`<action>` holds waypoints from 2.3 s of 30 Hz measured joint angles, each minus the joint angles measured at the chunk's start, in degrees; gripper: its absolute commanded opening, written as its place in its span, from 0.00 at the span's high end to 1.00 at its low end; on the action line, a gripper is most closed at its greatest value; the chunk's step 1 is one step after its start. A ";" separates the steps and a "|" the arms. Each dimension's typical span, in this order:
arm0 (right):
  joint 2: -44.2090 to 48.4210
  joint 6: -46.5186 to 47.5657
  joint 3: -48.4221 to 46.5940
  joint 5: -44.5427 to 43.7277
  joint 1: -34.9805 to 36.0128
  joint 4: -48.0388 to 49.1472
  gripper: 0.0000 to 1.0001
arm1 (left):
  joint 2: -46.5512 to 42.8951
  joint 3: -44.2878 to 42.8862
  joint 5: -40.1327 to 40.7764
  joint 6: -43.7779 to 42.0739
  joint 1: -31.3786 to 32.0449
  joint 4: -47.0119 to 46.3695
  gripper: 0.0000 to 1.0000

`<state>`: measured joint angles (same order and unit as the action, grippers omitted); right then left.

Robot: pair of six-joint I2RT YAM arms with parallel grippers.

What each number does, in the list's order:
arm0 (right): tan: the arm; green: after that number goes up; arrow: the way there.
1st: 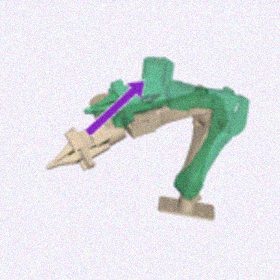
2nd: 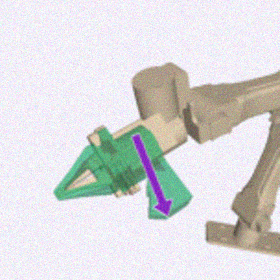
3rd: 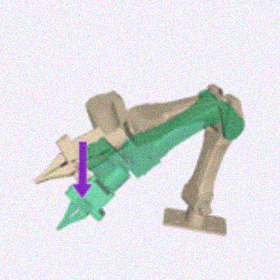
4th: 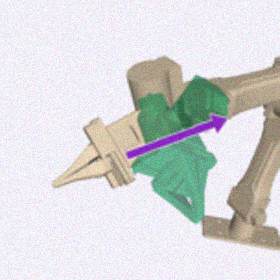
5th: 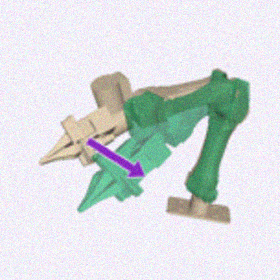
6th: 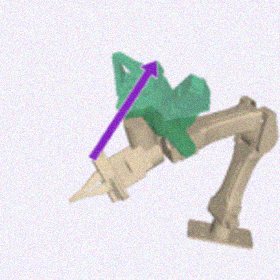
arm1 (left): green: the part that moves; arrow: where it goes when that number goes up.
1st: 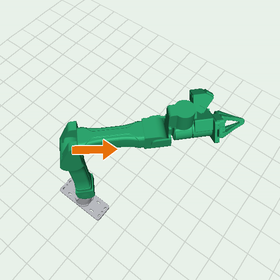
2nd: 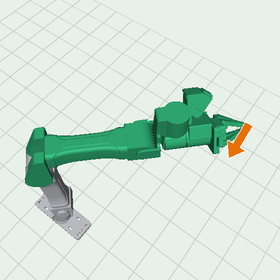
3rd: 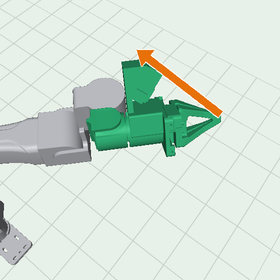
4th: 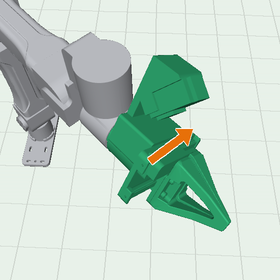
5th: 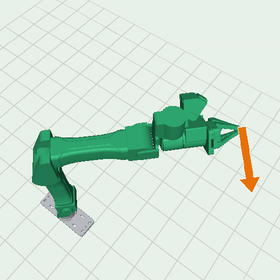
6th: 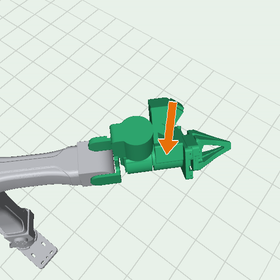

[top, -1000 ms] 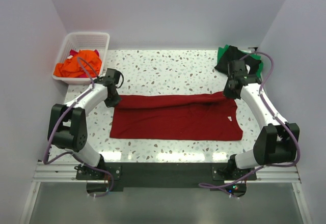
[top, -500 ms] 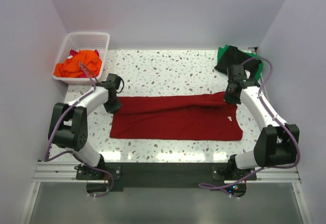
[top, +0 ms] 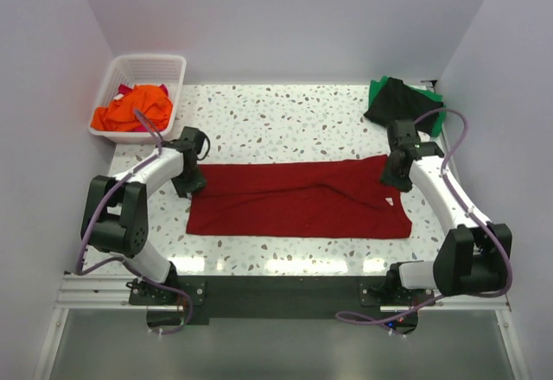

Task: Fold and stack the t-shirts
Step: Fold the tshirt

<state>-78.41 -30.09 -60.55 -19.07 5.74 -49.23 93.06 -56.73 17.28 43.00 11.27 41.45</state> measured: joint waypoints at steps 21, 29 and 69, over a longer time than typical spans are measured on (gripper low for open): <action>-10.91 1.86 -0.66 14.64 0.33 10.99 0.56 | -5.31 -0.37 -4.37 -2.45 0.11 -3.26 0.53; -16.00 3.63 -5.44 19.26 2.82 16.52 0.56 | -5.75 -0.37 -8.04 -4.85 0.17 -6.08 0.52; -17.18 3.04 -9.99 15.21 11.61 11.17 1.00 | -5.77 -0.79 -9.38 -7.69 0.17 -7.52 0.53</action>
<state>-95.59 -27.05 -70.54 -3.86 17.34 -38.06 87.29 -57.52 7.90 35.31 11.44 33.93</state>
